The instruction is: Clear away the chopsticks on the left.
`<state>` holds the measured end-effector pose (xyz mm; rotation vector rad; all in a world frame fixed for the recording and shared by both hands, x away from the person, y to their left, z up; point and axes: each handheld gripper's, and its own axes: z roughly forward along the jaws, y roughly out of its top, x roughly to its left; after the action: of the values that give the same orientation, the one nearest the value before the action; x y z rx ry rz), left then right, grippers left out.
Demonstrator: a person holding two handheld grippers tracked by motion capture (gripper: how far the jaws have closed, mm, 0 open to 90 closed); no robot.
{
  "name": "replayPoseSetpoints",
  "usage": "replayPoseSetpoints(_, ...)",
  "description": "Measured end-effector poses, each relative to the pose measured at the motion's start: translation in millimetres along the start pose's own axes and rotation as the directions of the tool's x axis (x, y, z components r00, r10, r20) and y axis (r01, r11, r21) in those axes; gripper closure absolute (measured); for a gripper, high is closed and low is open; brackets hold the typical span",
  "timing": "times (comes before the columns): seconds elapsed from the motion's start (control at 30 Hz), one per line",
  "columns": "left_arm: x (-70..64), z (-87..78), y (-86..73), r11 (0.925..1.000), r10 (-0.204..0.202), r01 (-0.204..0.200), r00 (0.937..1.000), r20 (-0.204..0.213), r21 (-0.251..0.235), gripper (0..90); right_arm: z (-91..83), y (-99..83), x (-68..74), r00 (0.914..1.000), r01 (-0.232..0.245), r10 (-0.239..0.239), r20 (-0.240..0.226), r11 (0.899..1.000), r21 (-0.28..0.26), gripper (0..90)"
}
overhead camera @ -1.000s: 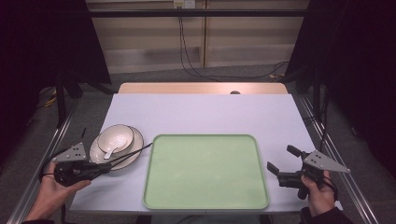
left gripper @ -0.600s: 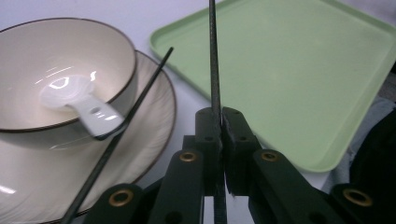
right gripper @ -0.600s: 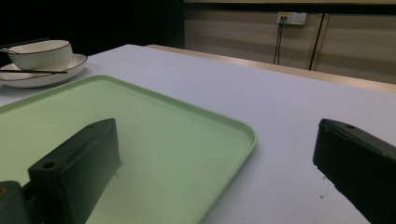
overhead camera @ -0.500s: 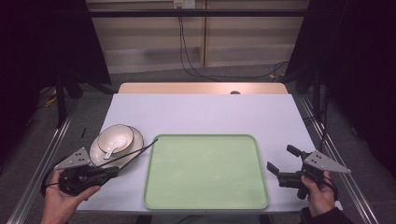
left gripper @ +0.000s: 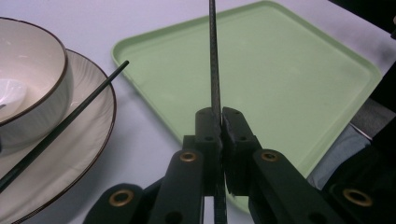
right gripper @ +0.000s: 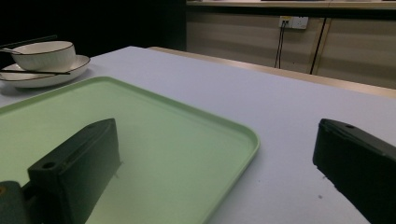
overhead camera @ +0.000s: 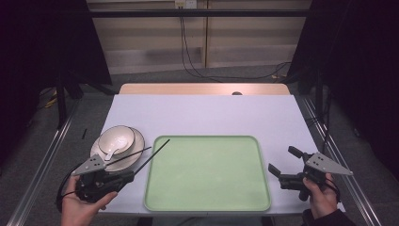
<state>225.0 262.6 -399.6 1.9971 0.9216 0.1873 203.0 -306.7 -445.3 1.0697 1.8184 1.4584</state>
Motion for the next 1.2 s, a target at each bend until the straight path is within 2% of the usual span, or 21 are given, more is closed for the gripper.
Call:
replayPoseSetpoints(0.1, -7.7, 6.4, 2.7, 0.9999, -0.006, 0.006, 0.9998, -0.019, 0.008, 86.0, 0.0, 0.0, -0.1, 1.0000, 0.000, 0.000, 0.001, 1.000, -0.002, 0.2)
replayPoseSetpoints(0.2, -13.3, 13.6, 6.3, 0.9983, -0.057, 0.057, 0.9969, -0.054, 0.009, 86.0, -0.2, 0.0, -0.1, 1.0000, -0.001, 0.001, -0.002, 1.000, -0.004, 0.7)
replayPoseSetpoints(0.23, -14.4, 17.0, 7.7, 0.9973, -0.074, 0.074, 0.9958, -0.055, -0.004, 86.0, -0.1, 0.0, 0.0, 1.0000, -0.002, 0.002, -0.005, 1.000, -0.003, 0.7)
replayPoseSetpoints(0.33, -16.7, 25.2, 11.4, 0.9954, -0.096, 0.096, 0.9928, -0.072, -0.004, 86.1, 0.0, 0.0, 0.8, 1.0000, -0.004, 0.004, -0.002, 1.000, -0.008, 0.7)
replayPoseSetpoints(0.4, -20.6, 33.3, 14.7, 0.9962, -0.087, 0.087, 0.9944, -0.060, 0.006, 86.0, -0.2, -0.2, 0.0, 1.0000, 0.003, -0.003, -0.007, 1.000, -0.002, 0.7)
replayPoseSetpoints(0.5, -26.8, 45.2, 19.8, 0.9968, -0.075, 0.077, 0.9948, -0.068, 0.022, 86.0, 0.2, 0.1, -0.7, 1.0000, -0.003, 0.003, 0.001, 1.000, -0.006, 0.8)
replayPoseSetpoints(0.63, -30.9, 57.1, 24.8, 0.9937, -0.109, 0.110, 0.9912, -0.075, 0.020, 86.0, -0.2, 0.0, -1.1, 0.9999, 0.010, -0.010, -0.010, 1.000, -0.004, 0.8)
replayPoseSetpoints(0.77, -30.6, 68.1, 20.7, 0.9849, -0.168, 0.172, 0.9778, -0.125, 0.021, 85.9, -0.5, 0.2, 0.4, 1.0000, -0.004, 0.004, -0.004, 1.000, -0.015, 0.7)
replayPoseSetpoints(0.8, -29.4, 69.6, 19.7, 0.9853, -0.161, 0.167, 0.9777, -0.134, 0.035, 85.9, -0.5, 0.1, 0.9, 1.0000, -0.007, 0.007, -0.005, 1.000, -0.014, 0.8)
replayPoseSetpoints(0.83, -29.0, 70.9, 17.7, 0.9844, -0.167, 0.173, 0.9743, -0.151, 0.028, 85.9, -0.5, 0.1, 0.9, 1.0000, -0.007, 0.007, -0.005, 1.000, -0.014, 0.8)
replayPoseSetpoints(0.9, -25.9, 73.6, 13.4, 0.9777, -0.200, 0.208, 0.9658, -0.165, 0.030, 86.0, 0.0, 0.1, 0.6, 1.0000, 0.003, -0.003, -0.007, 1.000, -0.007, 0.8)
replayPoseSetpoints(0.97, -23.6, 76.0, 10.9, 0.9724, -0.226, 0.233, 0.9520, -0.206, 0.010, 85.9, 0.1, 0.1, 1.2, 1.0000, -0.001, 0.001, -0.005, 1.000, -0.006, 0.7)
replayPoseSetpoints(1.07, -19.4, 81.5, 6.5, 0.9635, -0.249, 0.265, 0.9415, -0.227, 0.041, 85.9, -0.2, 0.1, 0.8, 1.0000, -0.001, 0.001, -0.003, 1.000, -0.006, 0.8)
replayPoseSetpoints(1.1, -18.6, 84.6, 4.7, 0.9565, -0.269, 0.287, 0.9362, -0.226, 0.051, 85.9, -0.2, 0.1, 0.8, 1.0000, -0.001, 0.001, -0.003, 1.000, -0.006, 0.8)
replayPoseSetpoints(1.13, -17.9, 89.4, 1.8, 0.9472, -0.289, 0.314, 0.9237, -0.251, 0.064, 85.9, -0.1, 0.1, 1.0, 1.0000, -0.001, 0.001, -0.008, 1.000, -0.005, 0.8)
replayPoseSetpoints(1.17, -17.9, 89.4, 1.8, 0.9472, -0.289, 0.314, 0.9237, -0.251, 0.064, 85.9, -0.1, 0.1, 1.0, 1.0000, -0.001, 0.001, -0.008, 1.000, -0.005, 0.8)
replayPoseSetpoints(1.2, -18.2, 90.8, 1.3, 0.9435, -0.297, 0.324, 0.9186, -0.261, 0.069, 85.9, 0.0, 0.1, 1.5, 1.0000, -0.002, 0.002, -0.007, 1.000, -0.005, 0.7)
